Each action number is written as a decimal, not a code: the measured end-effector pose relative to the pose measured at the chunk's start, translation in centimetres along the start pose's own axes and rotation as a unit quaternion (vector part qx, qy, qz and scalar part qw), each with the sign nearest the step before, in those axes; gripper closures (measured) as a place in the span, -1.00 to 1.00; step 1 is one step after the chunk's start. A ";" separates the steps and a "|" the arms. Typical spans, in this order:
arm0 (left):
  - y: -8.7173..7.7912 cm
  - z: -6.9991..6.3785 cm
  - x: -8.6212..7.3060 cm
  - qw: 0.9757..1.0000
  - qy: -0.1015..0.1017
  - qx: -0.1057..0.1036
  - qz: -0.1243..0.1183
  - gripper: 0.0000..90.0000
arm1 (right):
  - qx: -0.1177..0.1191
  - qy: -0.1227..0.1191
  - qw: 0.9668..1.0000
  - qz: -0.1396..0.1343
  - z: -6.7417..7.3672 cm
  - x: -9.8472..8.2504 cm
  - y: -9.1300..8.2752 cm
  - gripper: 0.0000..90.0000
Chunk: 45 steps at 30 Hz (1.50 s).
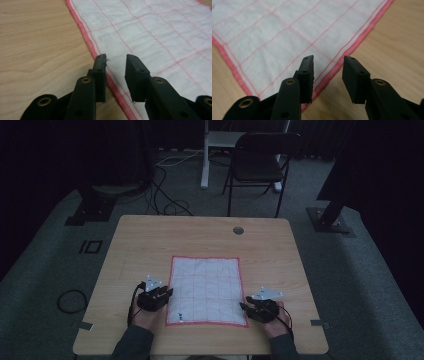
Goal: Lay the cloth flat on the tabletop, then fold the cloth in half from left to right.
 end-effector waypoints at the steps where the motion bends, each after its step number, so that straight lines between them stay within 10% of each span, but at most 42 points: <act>1: -0.3 0.0 0.0 1.000 -0.004 -0.002 -0.006 0.56 | -0.003 0.001 1.000 -0.005 -0.1 0.1 -0.1 0.35; 22: -1.7 -1.0 -1.0 0.999 -0.026 -0.017 -0.008 0.41 | -0.036 0.040 0.998 -0.015 -2.1 0.1 -0.1 0.27; 45: 1.8 -0.2 0.0 0.999 -0.005 0.050 0.021 0.26 | -0.045 0.040 0.998 -0.028 -2.3 0.4 -0.3 0.26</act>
Point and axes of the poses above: each handheld gripper's, and its own axes: y roughly forward along the jaws, x roughly out of its top, z roughly to its left, the point moved 9 cm from there along y, roughly forward along the jaws, and after that the axes turned 11 degrees about z, right-handed, at the moved point
